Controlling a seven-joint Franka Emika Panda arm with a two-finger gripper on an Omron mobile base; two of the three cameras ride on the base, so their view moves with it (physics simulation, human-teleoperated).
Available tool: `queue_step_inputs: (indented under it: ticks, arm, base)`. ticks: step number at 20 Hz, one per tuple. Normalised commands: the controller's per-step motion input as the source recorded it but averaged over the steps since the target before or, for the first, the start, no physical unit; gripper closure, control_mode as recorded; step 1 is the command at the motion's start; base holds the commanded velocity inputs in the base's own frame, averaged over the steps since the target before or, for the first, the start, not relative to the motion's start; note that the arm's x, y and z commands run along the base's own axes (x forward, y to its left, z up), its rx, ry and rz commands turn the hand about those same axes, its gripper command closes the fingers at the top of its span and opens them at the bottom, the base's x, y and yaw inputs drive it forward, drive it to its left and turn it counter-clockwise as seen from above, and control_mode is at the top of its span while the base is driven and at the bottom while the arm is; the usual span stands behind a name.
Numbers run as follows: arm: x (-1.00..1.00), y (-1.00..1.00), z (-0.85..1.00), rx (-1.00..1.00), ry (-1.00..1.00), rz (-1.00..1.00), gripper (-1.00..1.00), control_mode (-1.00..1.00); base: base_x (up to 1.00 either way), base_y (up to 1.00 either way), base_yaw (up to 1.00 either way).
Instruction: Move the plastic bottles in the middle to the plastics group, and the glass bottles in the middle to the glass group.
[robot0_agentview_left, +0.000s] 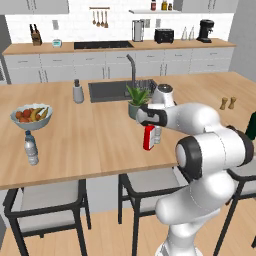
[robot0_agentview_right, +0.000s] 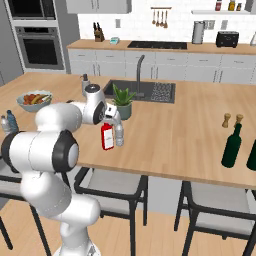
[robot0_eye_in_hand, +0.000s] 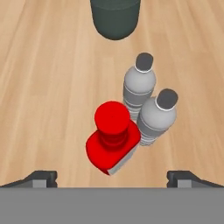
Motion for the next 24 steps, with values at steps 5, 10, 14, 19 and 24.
queue_step_inputs:
  ticks: [5,10,14,19,24]
  arm:
    - [0.21,0.0,-0.03,0.0,0.0,0.0,-1.0,-1.0]
    - [0.26,0.0,-0.13,0.0,0.0,0.0,-1.0,-1.0]
    - [0.04,0.0,-0.19,0.0,0.0,0.0,-1.0,-1.0]
    - [0.01,0.0,-0.15,0.0,0.0,0.0,-1.0,-1.0]
    - [0.0,0.0,-0.11,0.0,-0.1,0.0,-1.0,-1.0]
  base:
    - [0.0,0.0,0.0]
    - [0.0,0.0,0.0]
    - [0.0,0.0,0.0]
    - [0.0,0.0,0.0]
    - [0.0,0.0,0.0]
